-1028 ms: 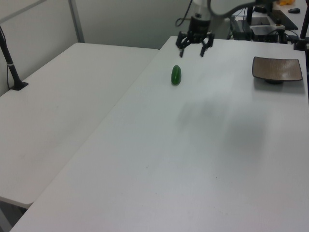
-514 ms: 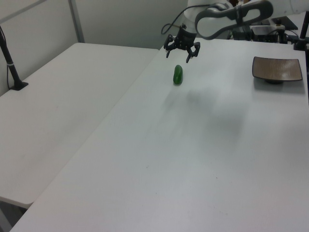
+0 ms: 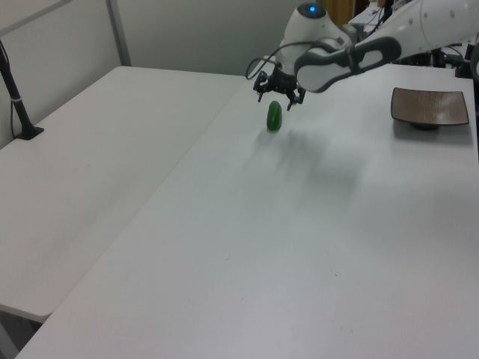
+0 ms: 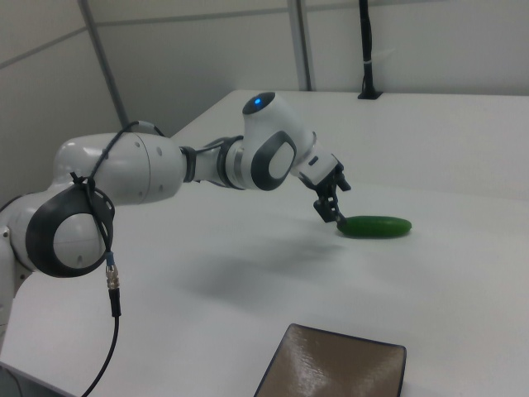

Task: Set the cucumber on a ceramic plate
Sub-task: 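Lower the open gripper over the middle of the cucumber, then close the gripper around the cucumber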

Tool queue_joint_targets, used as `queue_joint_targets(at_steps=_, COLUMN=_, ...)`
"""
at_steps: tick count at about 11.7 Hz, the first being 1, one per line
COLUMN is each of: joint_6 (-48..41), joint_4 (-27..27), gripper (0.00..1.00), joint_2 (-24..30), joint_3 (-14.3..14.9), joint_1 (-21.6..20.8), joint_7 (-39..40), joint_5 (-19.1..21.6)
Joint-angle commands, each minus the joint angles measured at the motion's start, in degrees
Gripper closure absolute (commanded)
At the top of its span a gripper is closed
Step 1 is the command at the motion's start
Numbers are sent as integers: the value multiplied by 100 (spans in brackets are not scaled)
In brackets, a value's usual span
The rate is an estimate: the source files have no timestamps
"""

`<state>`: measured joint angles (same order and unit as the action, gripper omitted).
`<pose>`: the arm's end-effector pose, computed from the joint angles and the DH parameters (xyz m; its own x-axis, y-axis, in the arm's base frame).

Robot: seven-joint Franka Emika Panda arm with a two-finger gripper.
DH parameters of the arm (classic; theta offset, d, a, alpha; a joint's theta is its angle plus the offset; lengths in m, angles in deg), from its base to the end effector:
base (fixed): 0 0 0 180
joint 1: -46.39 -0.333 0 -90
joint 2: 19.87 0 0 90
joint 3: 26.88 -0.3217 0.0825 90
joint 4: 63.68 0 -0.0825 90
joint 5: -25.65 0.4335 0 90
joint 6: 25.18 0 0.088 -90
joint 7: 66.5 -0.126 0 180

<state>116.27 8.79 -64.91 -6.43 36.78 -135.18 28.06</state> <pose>0.8373 -0.0776 0.3230 0.2297 -0.9074 0.3520 -0.8798 -0.3482 -0.3235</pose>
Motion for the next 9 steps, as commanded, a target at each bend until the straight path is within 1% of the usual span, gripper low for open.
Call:
queue_joint_targets(at_steps=1, joint_6=373, joint_4=-251, gripper=0, joint_2=-461, joint_3=310, joint_1=-173, joint_7=-190, joint_5=22)
queue_joint_targets(at_steps=3, joint_6=401, joint_4=-251, gripper=0, joint_2=-567, joint_3=372, joint_1=-173, joint_7=-190, joint_5=22)
queue_joint_targets(at_steps=6, joint_6=769, joint_4=-242, gripper=0, joint_2=-707, joint_3=363, joint_1=-138, joint_7=-155, joint_5=-4)
queue_joint_targets(at_steps=8, joint_6=954, joint_4=-242, gripper=0, joint_2=-909, joint_3=354, joint_1=-155, joint_7=-155, joint_5=-135)
queue_joint_targets(at_steps=9, joint_6=981, joint_4=-242, gripper=14, joint_2=-927, joint_3=337, joint_1=-146, joint_7=-155, joint_5=-214)
